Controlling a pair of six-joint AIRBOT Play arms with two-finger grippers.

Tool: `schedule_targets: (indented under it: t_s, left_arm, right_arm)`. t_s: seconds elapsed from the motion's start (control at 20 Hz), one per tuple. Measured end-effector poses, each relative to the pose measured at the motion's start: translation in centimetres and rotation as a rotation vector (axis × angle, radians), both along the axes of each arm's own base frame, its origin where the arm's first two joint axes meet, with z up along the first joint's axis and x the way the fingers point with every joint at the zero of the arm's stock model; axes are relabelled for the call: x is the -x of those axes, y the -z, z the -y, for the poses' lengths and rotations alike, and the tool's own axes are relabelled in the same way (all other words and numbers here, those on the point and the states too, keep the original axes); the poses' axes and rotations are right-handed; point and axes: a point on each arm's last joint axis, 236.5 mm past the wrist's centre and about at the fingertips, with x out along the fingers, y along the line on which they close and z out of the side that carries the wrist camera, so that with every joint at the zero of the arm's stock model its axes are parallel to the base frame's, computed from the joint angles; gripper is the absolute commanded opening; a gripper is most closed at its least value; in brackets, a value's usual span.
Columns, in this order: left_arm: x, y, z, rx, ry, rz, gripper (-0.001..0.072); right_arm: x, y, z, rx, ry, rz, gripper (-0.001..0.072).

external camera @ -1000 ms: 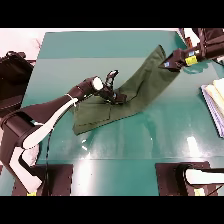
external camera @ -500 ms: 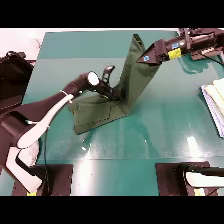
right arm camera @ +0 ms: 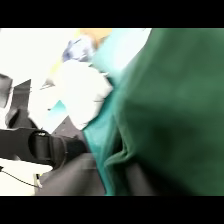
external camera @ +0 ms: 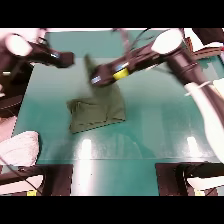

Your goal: Fold the shirts.

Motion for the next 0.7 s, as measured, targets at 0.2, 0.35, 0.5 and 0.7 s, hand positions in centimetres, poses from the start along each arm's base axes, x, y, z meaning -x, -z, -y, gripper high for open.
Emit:
schedule_targets:
  t_s: [0.2,0.35,0.5,0.7]
  left_arm:
    - [1.7,-4.2,-4.1,-0.031,-0.071,0.081,0.0028]
    - [2.5,-4.8,-5.0,-0.043,-0.077,0.084,0.0028]
    - [3.1,-4.9,-5.1,-0.045,-0.069,0.075,0.0028]
    - [3.4,-4.7,-4.3,-0.033,-0.048,0.069,0.0028]
  right_arm:
    - [2.0,3.9,-3.7,0.046,-0.063,-0.011,0.0482]
    - [0.1,7.0,-0.4,0.169,-0.038,0.012,0.0482]
    - [-3.2,11.0,6.5,0.312,0.079,-0.021,0.0524]
    - [-5.6,18.7,16.6,0.432,0.284,-0.235,0.0615]
